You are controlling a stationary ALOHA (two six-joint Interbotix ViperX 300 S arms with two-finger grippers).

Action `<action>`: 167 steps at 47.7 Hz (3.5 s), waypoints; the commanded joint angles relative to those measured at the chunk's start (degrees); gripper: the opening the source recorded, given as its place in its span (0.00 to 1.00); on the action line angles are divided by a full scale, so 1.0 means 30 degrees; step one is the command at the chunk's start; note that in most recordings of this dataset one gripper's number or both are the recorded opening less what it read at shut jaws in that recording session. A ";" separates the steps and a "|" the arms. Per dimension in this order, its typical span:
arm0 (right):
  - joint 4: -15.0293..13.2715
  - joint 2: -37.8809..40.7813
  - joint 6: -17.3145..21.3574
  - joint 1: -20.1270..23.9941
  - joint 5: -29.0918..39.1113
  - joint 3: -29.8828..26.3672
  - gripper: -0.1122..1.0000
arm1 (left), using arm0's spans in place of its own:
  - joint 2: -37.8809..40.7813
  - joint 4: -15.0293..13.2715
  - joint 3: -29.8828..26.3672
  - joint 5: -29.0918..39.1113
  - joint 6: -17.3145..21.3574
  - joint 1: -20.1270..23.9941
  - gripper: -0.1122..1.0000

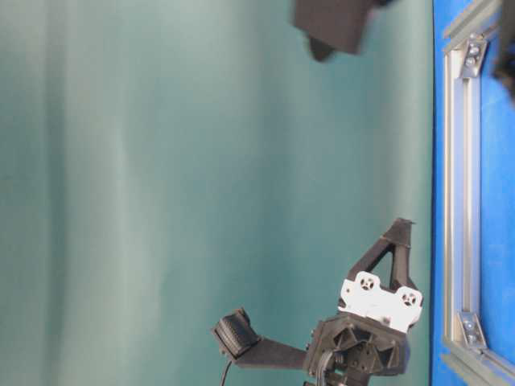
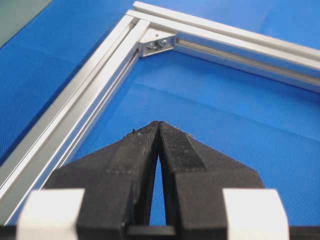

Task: Insert the wire through the string loop located on the left side.
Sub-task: 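Lower the right gripper and grasp the black USB cable near its plug, then lift the cable plug with the right gripper and turn toward the frame, then move the right gripper to bring the plug above the white zip-tie loop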

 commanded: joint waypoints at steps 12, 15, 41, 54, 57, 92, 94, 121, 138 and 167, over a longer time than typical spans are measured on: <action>0.0088 0.0293 0.0146 0.0117 -0.0674 -0.0410 0.88 | -0.0586 0.0029 -0.0117 0.0146 0.0029 -0.0029 0.10; 0.0117 0.0264 0.0146 0.0117 -0.0674 -0.0410 0.86 | -0.0615 0.0059 -0.0117 0.0146 0.0029 0.0000 0.10; 0.0498 0.0234 -0.0029 -0.0029 -0.0850 -0.0205 0.10 | -0.0615 0.0029 -0.0117 0.0176 0.0000 0.0000 0.10; 0.0469 -0.0469 -0.0059 -0.0029 -0.0352 -0.0088 0.10 | -0.0615 0.0059 -0.0117 0.0205 0.0029 -0.0029 0.10; 0.0439 -0.0967 -0.0059 -0.0029 -0.0088 0.0000 0.10 | -0.0615 0.0029 -0.0146 0.0205 0.0029 0.0000 0.10; 0.0205 -0.5244 -0.0615 -0.0029 0.4072 0.0059 0.10 | -0.0615 0.0029 -0.0088 0.0205 -0.0029 0.0000 0.10; 0.0205 -0.5244 -0.0615 -0.0029 0.4072 0.0059 0.10 | -0.0615 0.0059 -0.0088 0.0234 -0.0029 0.0000 0.10; 0.0205 -0.5244 -0.0615 -0.0029 0.4072 0.0088 0.10 | -0.0615 0.0029 -0.0088 0.0234 -0.0029 0.0029 0.10; 0.0205 -0.5244 -0.0615 -0.0029 0.4072 0.0088 0.10 | -0.0615 0.0029 -0.0088 0.0234 -0.0029 0.0000 0.10; 0.0205 -0.5244 -0.1172 -0.2520 0.4512 0.0498 0.10 | -0.0615 0.0059 -0.0088 0.0234 -0.0059 0.0000 0.10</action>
